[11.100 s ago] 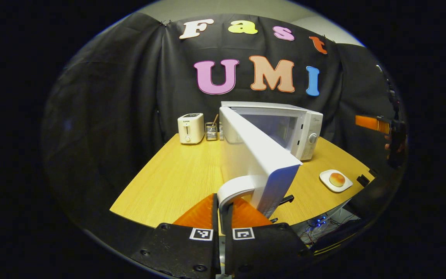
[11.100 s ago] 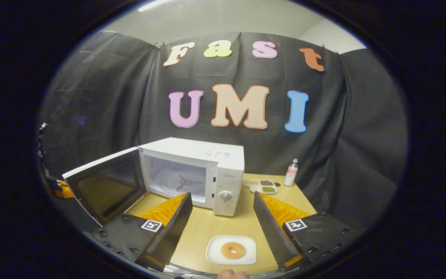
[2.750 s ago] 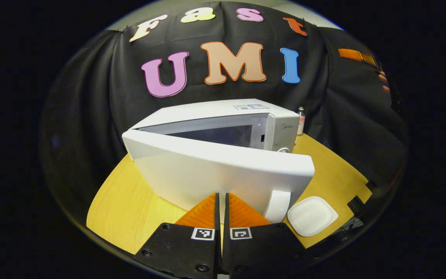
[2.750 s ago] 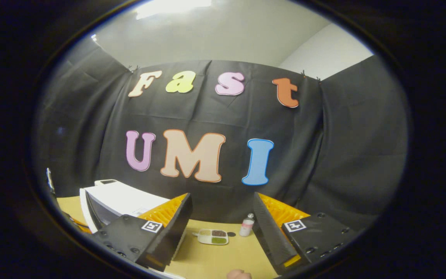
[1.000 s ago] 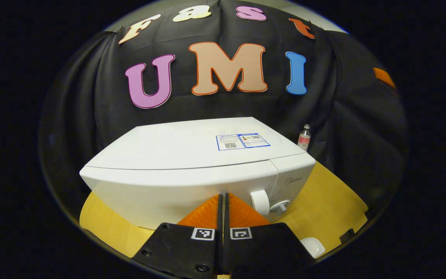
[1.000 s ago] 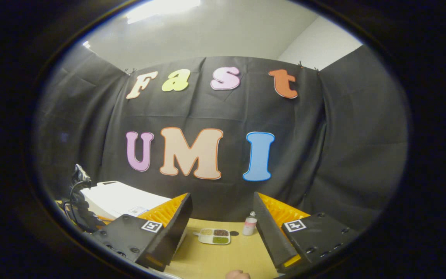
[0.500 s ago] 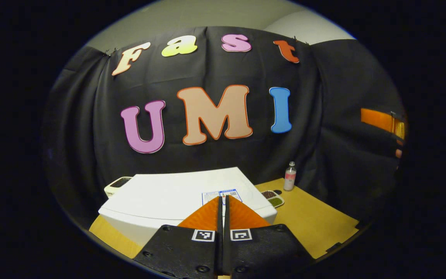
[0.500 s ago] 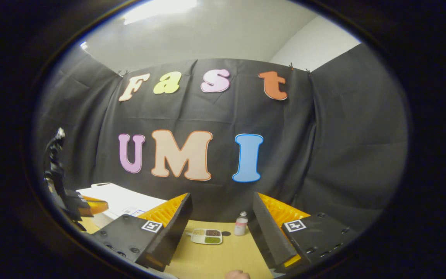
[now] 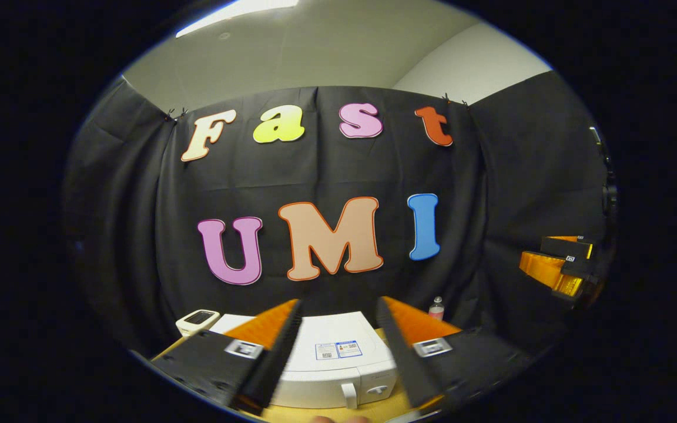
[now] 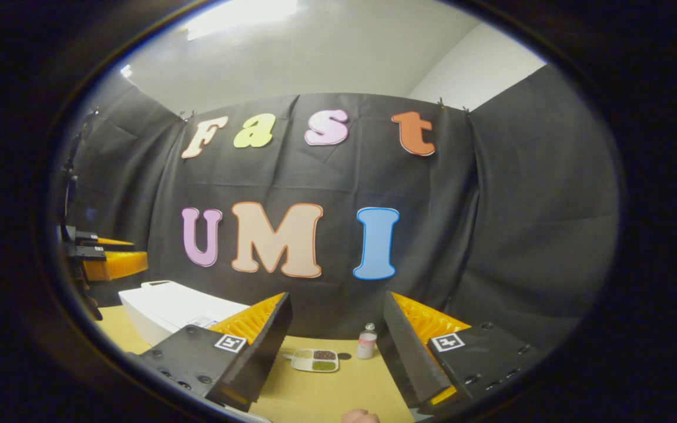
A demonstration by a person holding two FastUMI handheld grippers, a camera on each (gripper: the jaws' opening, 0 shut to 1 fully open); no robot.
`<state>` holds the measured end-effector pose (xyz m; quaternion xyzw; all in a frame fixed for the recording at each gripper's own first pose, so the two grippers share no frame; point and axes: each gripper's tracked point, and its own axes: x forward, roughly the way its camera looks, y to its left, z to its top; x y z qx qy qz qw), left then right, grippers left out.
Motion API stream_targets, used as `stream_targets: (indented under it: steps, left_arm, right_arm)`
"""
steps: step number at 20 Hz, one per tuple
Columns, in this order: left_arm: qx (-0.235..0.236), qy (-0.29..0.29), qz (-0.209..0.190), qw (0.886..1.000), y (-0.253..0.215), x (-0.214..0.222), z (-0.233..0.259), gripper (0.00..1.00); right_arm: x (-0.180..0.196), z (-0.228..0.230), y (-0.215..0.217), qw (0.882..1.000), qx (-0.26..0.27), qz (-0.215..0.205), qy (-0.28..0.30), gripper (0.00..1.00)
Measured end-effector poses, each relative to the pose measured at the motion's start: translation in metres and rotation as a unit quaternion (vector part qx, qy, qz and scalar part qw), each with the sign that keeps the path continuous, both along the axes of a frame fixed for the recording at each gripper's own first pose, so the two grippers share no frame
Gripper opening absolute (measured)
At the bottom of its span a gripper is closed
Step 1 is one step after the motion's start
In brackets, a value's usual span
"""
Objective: Open the microwave oven with the left hand, put the food in, and close the microwave oven.
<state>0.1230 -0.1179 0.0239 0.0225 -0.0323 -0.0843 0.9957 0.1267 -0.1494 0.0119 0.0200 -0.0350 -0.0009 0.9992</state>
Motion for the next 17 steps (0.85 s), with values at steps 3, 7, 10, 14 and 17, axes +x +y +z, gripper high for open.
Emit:
stream_targets:
  steps: [3,7,10,14,17]
  left_arm:
    - [0.003,0.006,0.023,1.000,0.012,0.000,-0.002,0.96]
    - [-0.014,0.028,0.039,0.999,0.030,-0.009,-0.009,0.96]
    - [-0.028,0.035,0.046,0.998,0.041,-0.013,-0.009,0.97]
    - [-0.020,0.034,0.046,0.998,0.046,-0.018,-0.009,0.97]
    - [-0.017,0.033,0.044,0.998,0.046,-0.019,-0.009,0.99]
  right_arm:
    - [-0.004,0.003,0.006,1.000,0.001,0.004,-0.002,0.96]
    - [-0.013,0.004,0.013,1.000,-0.002,0.006,-0.002,0.96]
    - [-0.017,0.003,0.018,1.000,0.000,0.007,0.001,0.96]
    - [-0.019,-0.001,0.024,1.000,-0.001,0.009,0.006,0.96]
    - [-0.021,0.000,0.026,1.000,-0.001,0.011,0.004,0.96]
